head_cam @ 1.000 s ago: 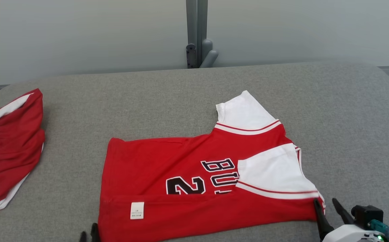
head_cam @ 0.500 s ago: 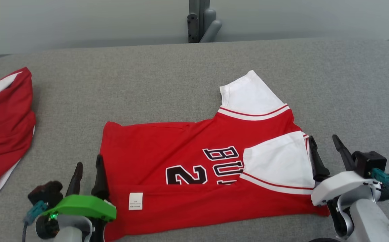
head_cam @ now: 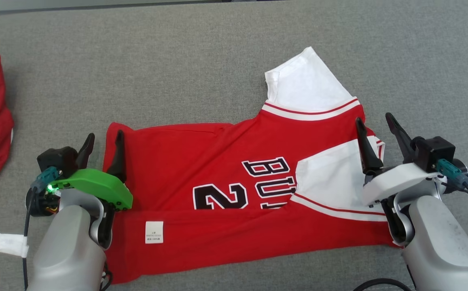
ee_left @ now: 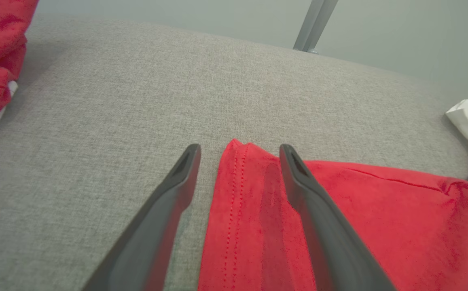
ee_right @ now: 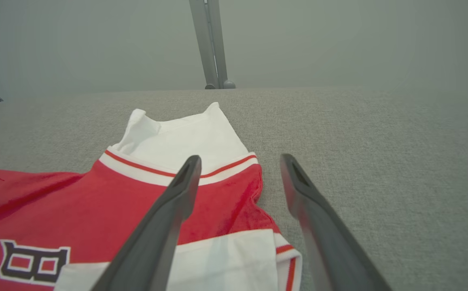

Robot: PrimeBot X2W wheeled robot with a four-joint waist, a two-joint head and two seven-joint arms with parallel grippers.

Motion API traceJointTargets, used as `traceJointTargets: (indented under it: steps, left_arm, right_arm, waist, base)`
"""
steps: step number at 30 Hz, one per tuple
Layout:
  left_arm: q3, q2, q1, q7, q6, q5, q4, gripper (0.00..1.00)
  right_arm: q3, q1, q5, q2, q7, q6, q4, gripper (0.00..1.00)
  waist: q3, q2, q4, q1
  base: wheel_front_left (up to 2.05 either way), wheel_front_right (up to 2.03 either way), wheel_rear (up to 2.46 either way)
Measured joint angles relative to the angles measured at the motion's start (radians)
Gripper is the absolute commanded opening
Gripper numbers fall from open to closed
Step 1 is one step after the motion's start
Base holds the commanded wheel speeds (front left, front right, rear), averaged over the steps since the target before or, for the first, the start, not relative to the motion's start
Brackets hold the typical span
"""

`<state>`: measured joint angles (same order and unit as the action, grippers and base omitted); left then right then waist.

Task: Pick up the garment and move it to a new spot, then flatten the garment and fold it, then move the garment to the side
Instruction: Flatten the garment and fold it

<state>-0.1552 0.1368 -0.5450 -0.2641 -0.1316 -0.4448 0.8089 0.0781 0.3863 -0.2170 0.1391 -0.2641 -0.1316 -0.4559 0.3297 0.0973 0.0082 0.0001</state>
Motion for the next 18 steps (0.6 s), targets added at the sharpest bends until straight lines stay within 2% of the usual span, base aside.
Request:
traceJointTargets:
  steps: [10,11,13,14,15,18]
  left_arm:
    - [-0.058,0.005,-0.133,0.0,0.0,-0.009,0.172,1.0]
    - [-0.069,0.004,-0.143,0.0,0.0,-0.012,0.183,0.94]
    - [-0.082,0.002,-0.16,-0.001,0.0,-0.019,0.204,0.42]
    - [-0.091,0.002,-0.169,-0.001,0.0,-0.022,0.212,0.29]
    - [-0.101,0.001,-0.177,-0.001,0.0,-0.027,0.221,0.0]
    - [-0.128,-0.007,-0.192,-0.001,0.0,-0.05,0.224,0.0]
  right_arm:
    - [0.074,0.148,-0.001,0.035,0.0,0.0,-0.037,1.0]
    - [0.081,0.164,-0.004,0.038,0.0,0.0,-0.045,1.0]
    - [0.101,0.195,-0.009,0.048,0.0,0.0,-0.066,1.0]
    - [0.109,0.213,-0.016,0.053,0.0,0.0,-0.086,1.0]
    - [0.121,0.232,-0.024,0.06,0.0,0.0,-0.107,1.0]
    - [0.17,0.306,-0.055,0.08,0.026,0.0,-0.179,1.0]
  waist:
    - [0.061,0.0,-0.013,0.0]
    - [0.065,0.0,-0.012,0.0]
    - [0.071,0.0,-0.008,0.0]
    - [0.074,0.0,-0.006,0.0]
    - [0.077,0.0,-0.003,0.0]
    - [0.086,0.0002,0.008,0.0]
  base:
    - [0.0,0.0,0.0]
    - [0.0,0.0,0.0]
    - [0.0,0.0,0.0]
    - [0.0,0.0,0.0]
    - [0.0,0.0,0.0]
    - [0.0,0.0,0.0]
